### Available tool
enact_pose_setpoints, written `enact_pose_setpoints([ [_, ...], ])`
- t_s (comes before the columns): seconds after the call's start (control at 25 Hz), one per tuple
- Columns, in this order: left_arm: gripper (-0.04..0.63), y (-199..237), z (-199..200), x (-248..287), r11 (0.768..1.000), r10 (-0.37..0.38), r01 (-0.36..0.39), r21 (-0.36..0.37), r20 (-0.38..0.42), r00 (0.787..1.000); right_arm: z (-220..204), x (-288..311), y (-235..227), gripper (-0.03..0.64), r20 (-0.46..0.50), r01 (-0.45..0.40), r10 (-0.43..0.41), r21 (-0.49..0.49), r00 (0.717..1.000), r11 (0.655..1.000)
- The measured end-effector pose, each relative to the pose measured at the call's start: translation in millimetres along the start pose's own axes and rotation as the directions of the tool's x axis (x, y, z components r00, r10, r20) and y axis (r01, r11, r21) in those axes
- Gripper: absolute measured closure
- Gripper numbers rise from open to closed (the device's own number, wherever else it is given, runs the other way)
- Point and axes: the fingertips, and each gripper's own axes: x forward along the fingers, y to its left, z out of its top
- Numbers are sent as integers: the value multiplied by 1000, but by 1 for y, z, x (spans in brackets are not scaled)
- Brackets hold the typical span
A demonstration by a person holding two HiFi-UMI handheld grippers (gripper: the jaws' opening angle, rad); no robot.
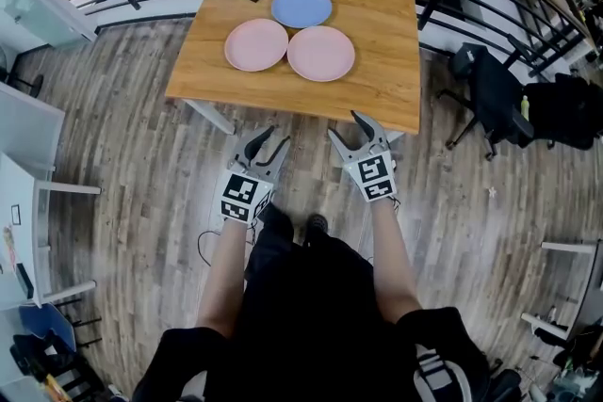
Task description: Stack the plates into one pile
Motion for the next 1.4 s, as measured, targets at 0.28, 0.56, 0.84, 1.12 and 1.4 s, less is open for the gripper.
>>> enact_pose_setpoints([
  [0.28, 357, 0, -4, 3, 1000, -8, 8, -1, -12, 1000, -3, 2, 1, 302, -6, 3, -3, 3, 1000, 1000],
  [0.56, 339, 14, -7, 5, 1000, -7, 7, -21, 0, 1000, -5, 10, 1, 307, -24, 12, -12, 15, 1000, 1000],
  [0.84, 337, 35, -8, 15, 999, -37, 37, -25, -6, 999, -3, 30, -2, 313, -47, 34, -32, 28, 998, 999],
  [1.12, 337, 72, 2, 30, 997, -74, 74, -29, 4, 997, 12, 60, -8, 313, -64, 74, -71, 43, 995, 996],
  [1.4, 337, 107, -1, 46, 992, -122, 122, -27, -3, 993, 17, 88, -11, 313, -88, 120, -114, 59, 990, 991],
])
